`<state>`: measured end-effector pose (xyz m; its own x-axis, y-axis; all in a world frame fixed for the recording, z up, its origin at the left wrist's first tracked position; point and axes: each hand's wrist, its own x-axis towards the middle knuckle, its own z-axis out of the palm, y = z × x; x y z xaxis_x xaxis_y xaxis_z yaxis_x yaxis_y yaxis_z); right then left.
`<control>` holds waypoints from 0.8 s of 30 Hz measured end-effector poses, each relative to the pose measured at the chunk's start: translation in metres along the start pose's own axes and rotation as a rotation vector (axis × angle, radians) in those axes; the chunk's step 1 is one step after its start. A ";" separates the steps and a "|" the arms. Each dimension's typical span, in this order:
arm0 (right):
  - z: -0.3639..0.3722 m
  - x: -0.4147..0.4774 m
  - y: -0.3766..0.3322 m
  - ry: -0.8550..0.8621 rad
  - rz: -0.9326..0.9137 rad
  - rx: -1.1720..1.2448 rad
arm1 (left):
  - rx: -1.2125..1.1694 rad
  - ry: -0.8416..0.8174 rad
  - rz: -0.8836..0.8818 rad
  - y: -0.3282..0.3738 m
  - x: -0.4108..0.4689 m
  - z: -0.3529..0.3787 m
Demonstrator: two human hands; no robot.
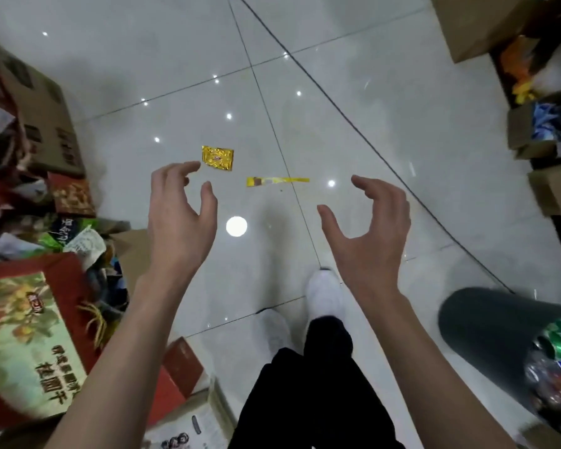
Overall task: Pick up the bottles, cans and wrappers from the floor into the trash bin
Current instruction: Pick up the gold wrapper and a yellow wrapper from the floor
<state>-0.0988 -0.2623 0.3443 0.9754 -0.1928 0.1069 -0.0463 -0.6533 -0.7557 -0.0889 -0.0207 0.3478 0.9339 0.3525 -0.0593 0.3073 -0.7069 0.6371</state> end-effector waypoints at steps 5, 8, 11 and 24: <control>0.070 0.028 0.029 -0.038 -0.040 -0.022 | 0.020 0.025 -0.034 -0.055 0.046 0.030; 0.128 0.047 0.054 -0.086 -0.072 -0.031 | 0.007 0.045 -0.072 -0.097 0.078 0.064; 0.184 0.059 0.084 -0.105 -0.110 -0.030 | -0.024 0.036 -0.110 -0.138 0.107 0.107; 0.386 0.098 0.230 -0.206 -0.235 -0.068 | -0.024 0.076 -0.089 -0.294 0.209 0.268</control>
<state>0.0692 -0.1485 -0.0683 0.9839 0.1170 0.1352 0.1780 -0.7113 -0.6800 0.0653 0.0966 -0.0580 0.8861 0.4597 -0.0584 0.3833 -0.6563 0.6499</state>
